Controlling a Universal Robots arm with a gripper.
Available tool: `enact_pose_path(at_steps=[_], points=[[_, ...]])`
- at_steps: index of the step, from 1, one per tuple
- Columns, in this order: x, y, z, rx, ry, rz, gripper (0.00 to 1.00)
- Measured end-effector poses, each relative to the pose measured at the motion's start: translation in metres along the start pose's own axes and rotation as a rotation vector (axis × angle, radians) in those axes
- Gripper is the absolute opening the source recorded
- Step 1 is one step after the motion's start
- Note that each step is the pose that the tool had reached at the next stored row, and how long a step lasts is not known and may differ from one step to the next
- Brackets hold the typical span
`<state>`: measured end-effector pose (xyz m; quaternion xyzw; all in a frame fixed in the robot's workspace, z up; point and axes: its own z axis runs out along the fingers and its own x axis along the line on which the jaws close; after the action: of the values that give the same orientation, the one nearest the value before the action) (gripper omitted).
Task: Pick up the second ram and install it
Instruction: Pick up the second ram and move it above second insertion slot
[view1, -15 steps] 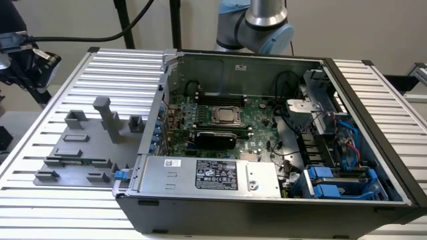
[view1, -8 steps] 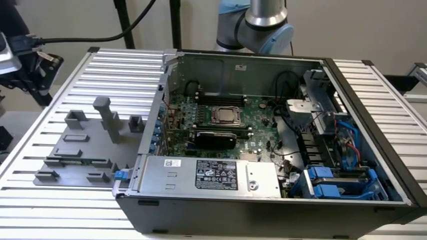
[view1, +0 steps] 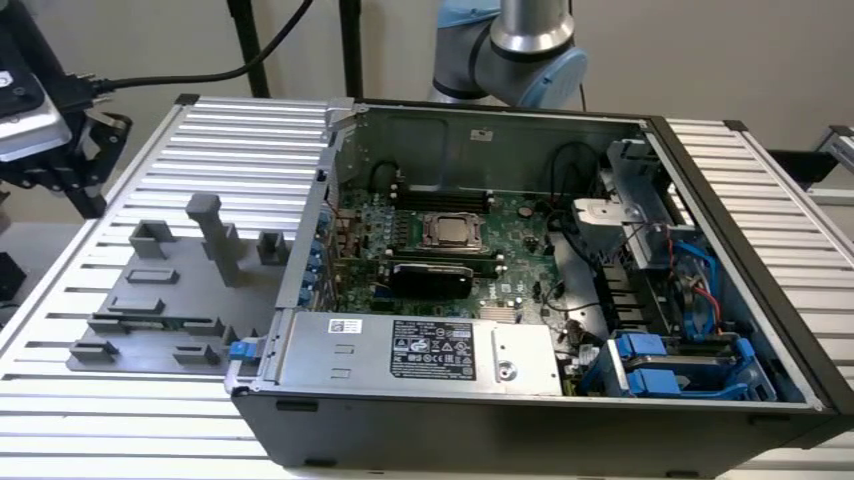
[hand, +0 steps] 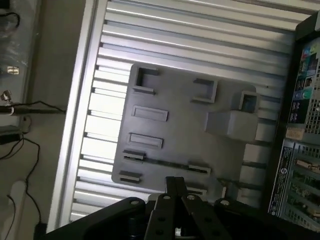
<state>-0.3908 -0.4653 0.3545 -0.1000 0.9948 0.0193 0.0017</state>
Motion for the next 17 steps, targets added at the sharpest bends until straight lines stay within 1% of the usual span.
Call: enact_pose_path(at_steps=[17], points=[[0.000,-0.0007,0.0178,-0.0023,0.0117,-0.309,0.00]])
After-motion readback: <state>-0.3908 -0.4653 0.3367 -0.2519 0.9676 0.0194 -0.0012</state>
